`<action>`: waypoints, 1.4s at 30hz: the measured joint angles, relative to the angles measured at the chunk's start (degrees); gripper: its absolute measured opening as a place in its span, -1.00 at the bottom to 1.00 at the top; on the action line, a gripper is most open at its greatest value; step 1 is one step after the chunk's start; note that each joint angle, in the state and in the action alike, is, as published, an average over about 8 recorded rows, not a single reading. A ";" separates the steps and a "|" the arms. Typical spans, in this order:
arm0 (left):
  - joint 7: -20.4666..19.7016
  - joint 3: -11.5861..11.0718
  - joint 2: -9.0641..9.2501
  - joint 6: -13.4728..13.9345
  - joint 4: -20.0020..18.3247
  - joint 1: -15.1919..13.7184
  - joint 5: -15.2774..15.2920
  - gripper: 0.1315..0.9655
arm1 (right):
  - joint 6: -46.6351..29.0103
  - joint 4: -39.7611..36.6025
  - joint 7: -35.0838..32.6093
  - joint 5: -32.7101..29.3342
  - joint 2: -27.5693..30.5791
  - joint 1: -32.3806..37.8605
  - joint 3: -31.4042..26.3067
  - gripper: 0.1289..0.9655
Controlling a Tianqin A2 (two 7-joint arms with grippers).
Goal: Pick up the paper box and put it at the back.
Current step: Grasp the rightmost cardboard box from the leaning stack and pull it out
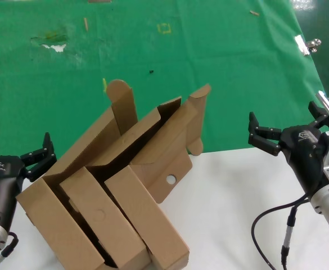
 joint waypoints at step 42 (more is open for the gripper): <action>0.00 0.00 0.00 0.00 0.00 0.00 0.01 0.39 | -51.64 10.03 -29.59 9.84 27.82 -22.80 13.93 1.00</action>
